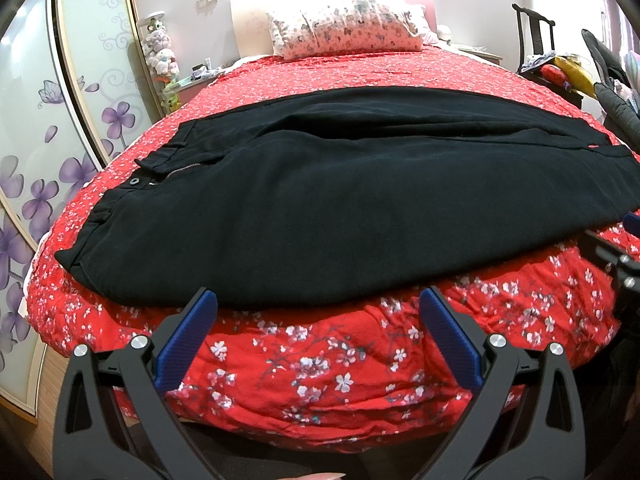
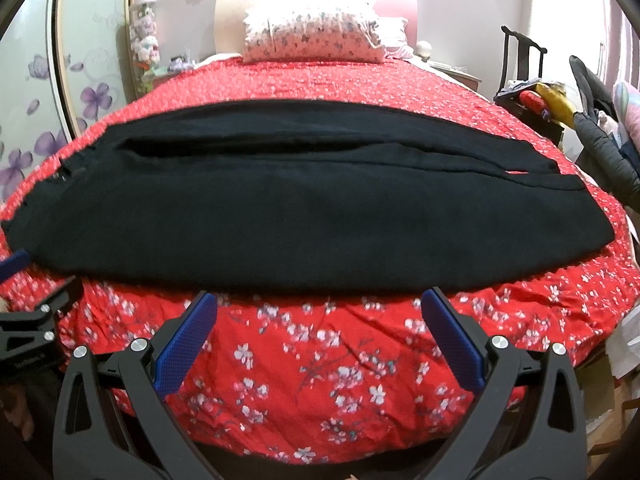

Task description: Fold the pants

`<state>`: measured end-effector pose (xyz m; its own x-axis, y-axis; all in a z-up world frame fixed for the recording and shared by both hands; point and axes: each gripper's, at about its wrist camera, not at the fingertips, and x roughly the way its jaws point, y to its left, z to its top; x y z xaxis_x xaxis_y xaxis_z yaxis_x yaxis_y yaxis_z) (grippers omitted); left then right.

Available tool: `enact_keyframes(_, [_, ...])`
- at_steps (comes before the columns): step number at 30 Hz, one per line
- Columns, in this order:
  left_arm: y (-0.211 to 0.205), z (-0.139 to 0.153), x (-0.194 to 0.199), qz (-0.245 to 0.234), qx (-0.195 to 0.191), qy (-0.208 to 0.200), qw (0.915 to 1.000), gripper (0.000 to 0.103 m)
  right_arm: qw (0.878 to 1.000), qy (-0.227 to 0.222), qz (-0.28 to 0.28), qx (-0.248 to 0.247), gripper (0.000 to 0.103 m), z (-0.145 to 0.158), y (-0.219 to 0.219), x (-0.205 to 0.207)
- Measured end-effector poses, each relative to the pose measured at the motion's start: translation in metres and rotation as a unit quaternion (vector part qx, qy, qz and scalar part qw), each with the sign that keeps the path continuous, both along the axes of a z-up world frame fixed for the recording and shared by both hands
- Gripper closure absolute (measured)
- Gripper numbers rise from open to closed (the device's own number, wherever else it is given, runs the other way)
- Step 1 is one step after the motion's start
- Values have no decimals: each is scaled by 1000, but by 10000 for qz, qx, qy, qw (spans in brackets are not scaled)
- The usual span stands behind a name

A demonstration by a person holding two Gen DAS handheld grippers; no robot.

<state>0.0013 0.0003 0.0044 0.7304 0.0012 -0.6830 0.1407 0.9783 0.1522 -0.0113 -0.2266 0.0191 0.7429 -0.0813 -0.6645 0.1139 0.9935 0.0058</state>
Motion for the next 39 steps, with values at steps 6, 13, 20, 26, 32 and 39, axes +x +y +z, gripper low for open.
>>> enact_keyframes(6, [2,35,9,80,-343,-309,9989,2,9952,-392,205,874,1,25,-48,10])
enact_keyframes(13, [-14,68,48,273,-679,-674,9950,2,9853,-129,177,1694,1,61,-156,65])
enact_keyframes(20, [-32,57,86,309,-1186,-673,9902,2,9720,121,-801,2204,1,82,-295,137])
enact_keyframes(26, [-39,32,105,21,-1322,-453,9902,2,9540,308,-1597,2519,1,63,-384,192])
enact_keyframes(32, [-24,7,123,109,-1528,-8,9882,2,9454,288,-1958,2589,6,35,-426,234])
enact_keyframes(39, [-19,0,126,163,-1704,104,9852,2,9538,423,-2311,1873,23,12,-444,267])
